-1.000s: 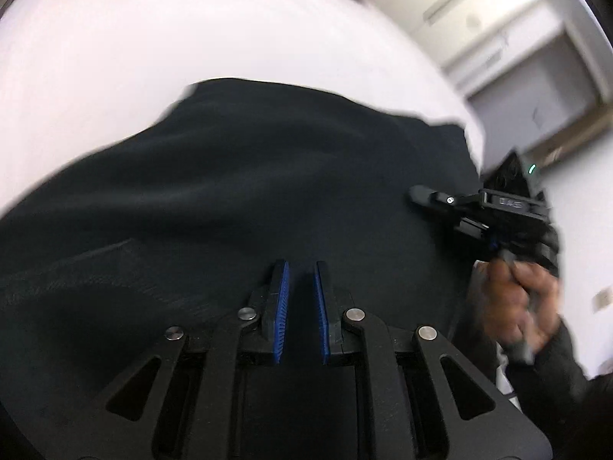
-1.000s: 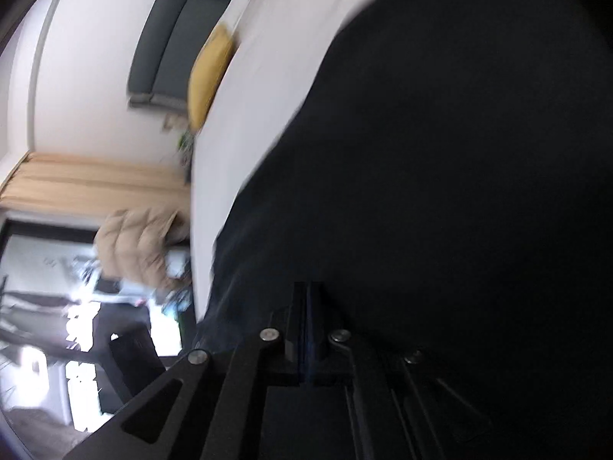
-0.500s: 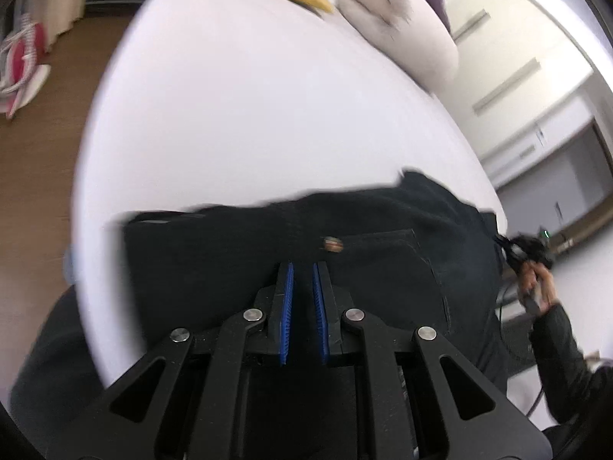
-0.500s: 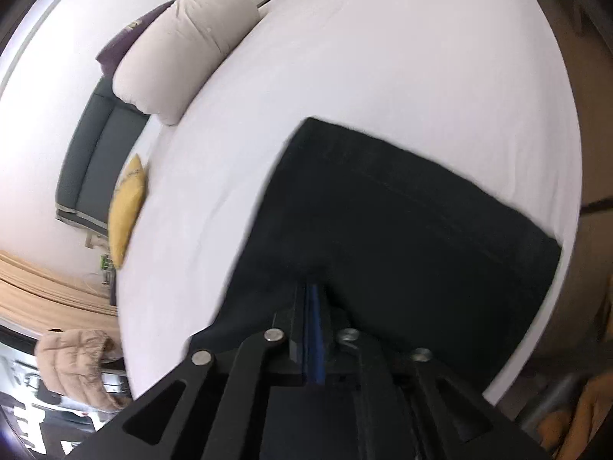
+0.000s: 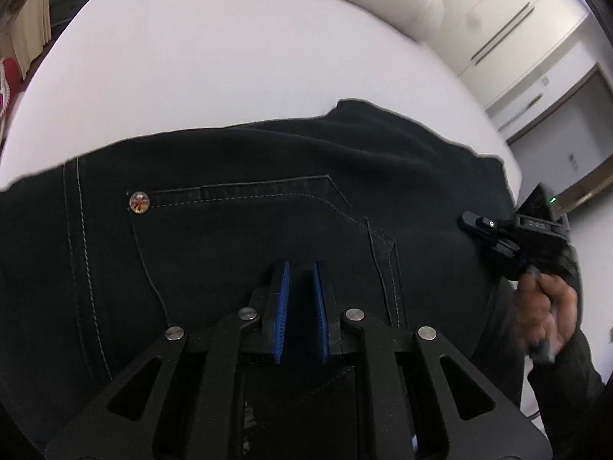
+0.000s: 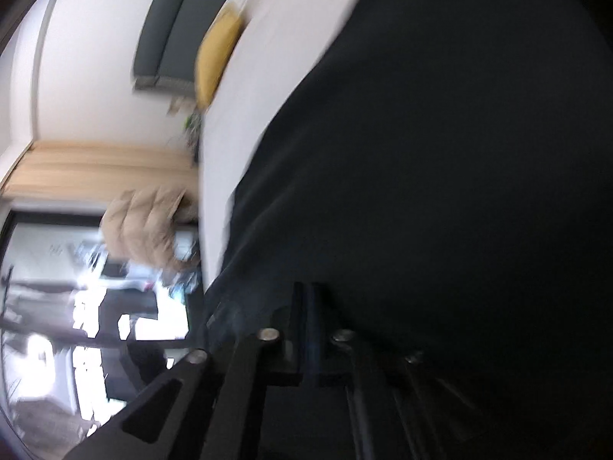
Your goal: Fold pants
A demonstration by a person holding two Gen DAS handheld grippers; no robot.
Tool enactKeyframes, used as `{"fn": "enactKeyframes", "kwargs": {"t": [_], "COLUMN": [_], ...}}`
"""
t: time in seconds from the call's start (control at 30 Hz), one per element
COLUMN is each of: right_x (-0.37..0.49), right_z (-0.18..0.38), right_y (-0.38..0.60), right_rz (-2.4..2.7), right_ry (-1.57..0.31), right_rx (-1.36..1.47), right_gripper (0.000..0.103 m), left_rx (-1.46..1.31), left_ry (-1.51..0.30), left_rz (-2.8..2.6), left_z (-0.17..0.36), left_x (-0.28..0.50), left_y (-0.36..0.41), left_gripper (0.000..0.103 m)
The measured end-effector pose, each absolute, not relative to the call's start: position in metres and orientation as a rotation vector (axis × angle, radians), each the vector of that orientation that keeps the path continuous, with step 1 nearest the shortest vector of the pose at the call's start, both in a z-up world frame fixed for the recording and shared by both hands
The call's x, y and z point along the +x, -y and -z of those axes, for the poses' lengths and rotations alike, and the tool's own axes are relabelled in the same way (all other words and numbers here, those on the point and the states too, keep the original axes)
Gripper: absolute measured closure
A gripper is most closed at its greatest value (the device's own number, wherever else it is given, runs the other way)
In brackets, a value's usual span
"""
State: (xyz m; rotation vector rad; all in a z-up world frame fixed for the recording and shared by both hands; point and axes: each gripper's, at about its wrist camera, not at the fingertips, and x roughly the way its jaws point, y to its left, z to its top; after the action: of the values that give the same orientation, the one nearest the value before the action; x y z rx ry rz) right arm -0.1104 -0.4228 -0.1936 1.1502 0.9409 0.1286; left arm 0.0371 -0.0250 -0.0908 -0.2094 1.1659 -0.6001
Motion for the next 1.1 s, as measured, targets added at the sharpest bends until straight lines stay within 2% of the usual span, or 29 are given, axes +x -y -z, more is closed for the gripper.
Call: {"fn": "enactKeyframes", "kwargs": {"t": [0.13, 0.23, 0.27, 0.3, 0.33, 0.37, 0.4, 0.43, 0.47, 0.57, 0.67, 0.73, 0.87, 1.03, 1.1], "right_x": [-0.139, -0.151, -0.162, -0.173, -0.183, -0.195, -0.21, -0.223, -0.236, -0.259, -0.278, -0.246, -0.221, -0.225, -0.234], "right_z": [0.188, 0.159, 0.144, 0.13, 0.116, 0.102, 0.088, 0.078, 0.072, 0.075, 0.109, 0.126, 0.156, 0.171, 0.171], "right_y": [0.517, 0.592, 0.616, 0.629, 0.64, 0.644, 0.646, 0.644, 0.642, 0.628, 0.636, 0.591, 0.587, 0.587, 0.588], "right_rz": [0.07, 0.315, 0.447, 0.529, 0.583, 0.596, 0.591, 0.601, 0.615, 0.595, 0.585, 0.571, 0.561, 0.522, 0.507], "right_ry": [-0.811, -0.747, -0.739, -0.736, -0.713, -0.671, -0.621, -0.593, -0.577, -0.588, -0.584, -0.591, -0.613, -0.582, -0.544], "right_rx": [1.17, 1.089, 1.034, 0.996, 0.974, 0.97, 0.976, 0.971, 0.957, 0.981, 1.114, 1.213, 1.308, 1.362, 1.379], "right_gripper": [0.103, 0.103, 0.102, 0.096, 0.078, 0.055, 0.041, 0.023, 0.02, 0.02, 0.024, 0.026, 0.029, 0.029, 0.033], "left_rx": [-0.272, -0.243, -0.237, -0.236, -0.237, -0.242, -0.246, -0.251, -0.255, -0.258, -0.258, -0.256, -0.249, -0.247, -0.248], "left_ry": [-1.185, -1.187, -1.188, -1.189, -1.19, -1.19, -1.19, -1.191, -1.192, -1.195, -1.2, -1.202, -1.202, -1.204, -1.205], "left_rz": [0.622, 0.607, 0.598, 0.593, 0.589, 0.587, 0.586, 0.585, 0.584, 0.582, 0.579, 0.576, 0.567, 0.566, 0.568], "left_z": [0.096, 0.095, 0.094, 0.098, 0.098, 0.096, 0.096, 0.097, 0.097, 0.094, 0.09, 0.089, 0.091, 0.091, 0.091], "left_x": [0.043, 0.04, 0.039, 0.04, 0.039, 0.042, 0.043, 0.044, 0.044, 0.044, 0.041, 0.041, 0.042, 0.042, 0.042], "left_y": [0.009, 0.009, 0.011, 0.017, 0.016, 0.018, 0.018, 0.02, 0.019, 0.017, 0.012, 0.014, 0.019, 0.019, 0.019], "left_gripper": [0.091, 0.091, 0.091, 0.091, 0.091, 0.091, 0.091, 0.091, 0.091, 0.091, 0.091, 0.091, 0.091, 0.091, 0.091]}}
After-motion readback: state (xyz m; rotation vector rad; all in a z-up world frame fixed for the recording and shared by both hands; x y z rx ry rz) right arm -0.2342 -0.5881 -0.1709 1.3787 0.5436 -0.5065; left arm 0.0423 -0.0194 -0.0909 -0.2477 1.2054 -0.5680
